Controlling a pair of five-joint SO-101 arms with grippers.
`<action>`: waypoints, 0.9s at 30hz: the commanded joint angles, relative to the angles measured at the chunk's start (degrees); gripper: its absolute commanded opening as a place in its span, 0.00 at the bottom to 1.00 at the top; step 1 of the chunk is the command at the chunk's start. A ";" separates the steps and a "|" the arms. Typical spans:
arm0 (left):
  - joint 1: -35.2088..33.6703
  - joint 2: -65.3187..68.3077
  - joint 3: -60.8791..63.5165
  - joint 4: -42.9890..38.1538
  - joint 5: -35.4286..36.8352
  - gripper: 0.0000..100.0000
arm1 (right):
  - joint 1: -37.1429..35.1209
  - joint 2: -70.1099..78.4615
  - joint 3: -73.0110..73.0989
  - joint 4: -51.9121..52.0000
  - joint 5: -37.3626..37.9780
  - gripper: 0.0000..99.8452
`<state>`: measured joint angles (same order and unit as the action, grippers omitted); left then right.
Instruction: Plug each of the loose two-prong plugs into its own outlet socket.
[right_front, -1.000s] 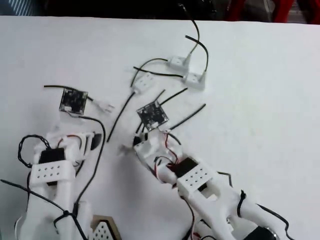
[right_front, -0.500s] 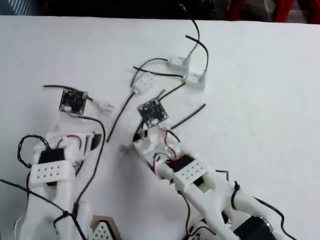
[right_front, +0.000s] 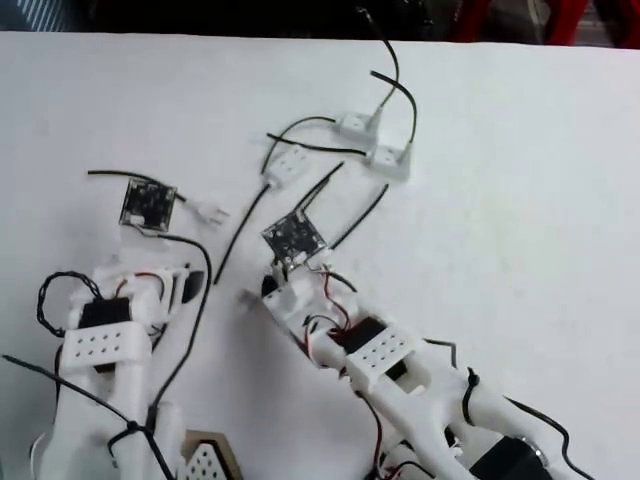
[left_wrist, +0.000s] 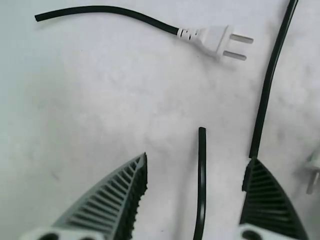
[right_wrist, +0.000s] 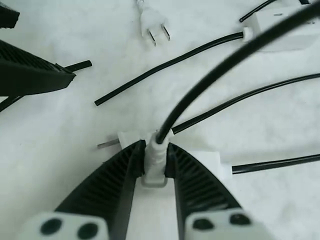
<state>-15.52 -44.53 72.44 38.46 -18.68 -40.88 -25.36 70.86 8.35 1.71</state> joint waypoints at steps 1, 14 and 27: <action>-0.40 -1.54 -0.35 -1.14 0.00 0.30 | -0.75 0.75 0.62 0.13 0.88 0.02; -0.40 -1.63 -0.26 -1.14 0.00 0.30 | -0.31 0.75 2.02 -0.13 10.55 0.02; -0.40 -1.63 -0.26 -1.14 0.00 0.30 | 4.35 0.13 2.90 3.12 11.69 0.02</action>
<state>-15.52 -44.53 72.44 38.46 -18.68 -38.33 -25.54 73.14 9.14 12.88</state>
